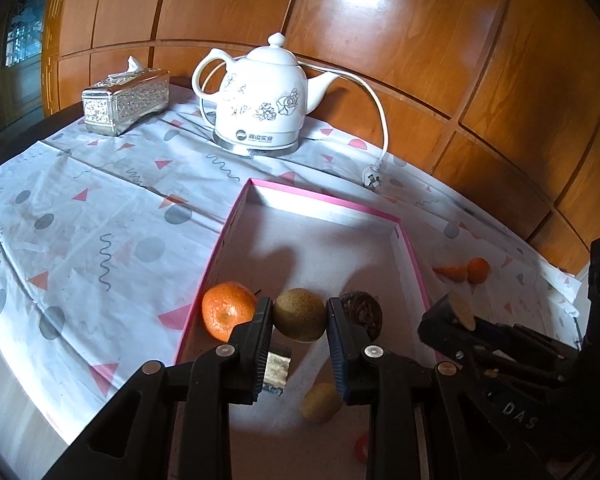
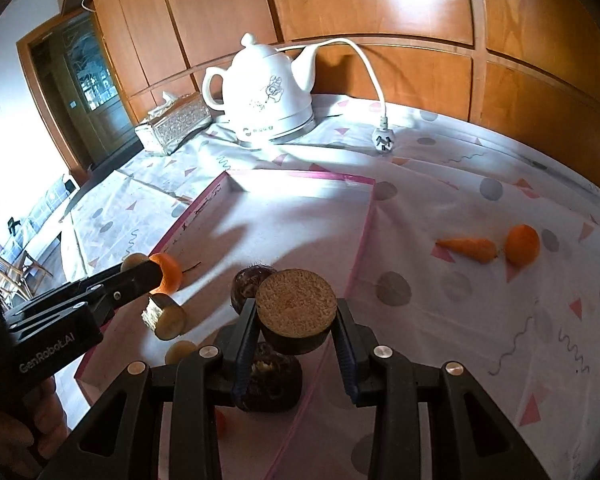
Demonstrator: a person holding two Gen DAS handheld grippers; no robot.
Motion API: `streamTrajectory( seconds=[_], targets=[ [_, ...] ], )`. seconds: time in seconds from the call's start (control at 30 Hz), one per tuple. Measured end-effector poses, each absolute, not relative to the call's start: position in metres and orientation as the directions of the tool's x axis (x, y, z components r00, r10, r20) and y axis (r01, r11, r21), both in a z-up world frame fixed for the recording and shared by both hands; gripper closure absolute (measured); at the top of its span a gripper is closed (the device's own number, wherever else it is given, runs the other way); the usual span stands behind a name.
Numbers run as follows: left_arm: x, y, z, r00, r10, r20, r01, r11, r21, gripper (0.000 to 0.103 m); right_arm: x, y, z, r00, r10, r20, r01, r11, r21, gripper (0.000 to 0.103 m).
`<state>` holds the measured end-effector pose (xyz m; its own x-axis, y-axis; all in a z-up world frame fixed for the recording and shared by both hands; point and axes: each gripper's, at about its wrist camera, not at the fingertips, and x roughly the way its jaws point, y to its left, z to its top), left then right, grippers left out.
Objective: Organize fruits
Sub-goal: 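Carry the yellow fruit with the left tool and cylinder with the right tool into the tray, releasing both, then close the right tool on the orange while the left tool moves toward the carrot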
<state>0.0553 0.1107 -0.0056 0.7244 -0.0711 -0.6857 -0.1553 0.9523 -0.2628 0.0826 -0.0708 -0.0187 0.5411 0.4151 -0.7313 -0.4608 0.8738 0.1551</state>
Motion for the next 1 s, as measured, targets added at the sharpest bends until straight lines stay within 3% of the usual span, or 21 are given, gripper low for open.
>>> streamTrajectory(
  seconds=[0.1,0.23,0.3,0.57,1.0],
  targets=[
    [0.063,0.11,-0.006,0.718,-0.077,-0.692,-0.16,0.949,-0.272,0.075,0.09,-0.066,-0.022,0.522,0.424,-0.74,-0.456,0.872,0.178,0.066],
    [0.068,0.108,-0.01,0.705,-0.07,-0.706,-0.169,0.95,-0.263,0.058,0.096,-0.059,-0.028,0.508,0.43,-0.746,-0.445,0.873,0.199,0.062],
    [0.068,0.108,-0.012,0.699,-0.066,-0.712,-0.175,0.95,-0.26,0.058,0.096,-0.059,-0.028,0.516,0.427,-0.743,-0.436,0.877,0.202,0.055],
    [0.058,0.103,-0.011,0.695,-0.001,-0.719,-0.219,0.952,-0.214,0.058,0.086,-0.067,-0.027,0.523,0.44,-0.73,-0.421,0.878,0.228,0.055],
    [0.049,0.079,-0.003,0.708,-0.006,-0.706,-0.171,0.969,-0.179,0.051,0.075,-0.09,-0.018,0.579,0.418,-0.7,-0.363,0.901,0.237,0.055]
  ],
)
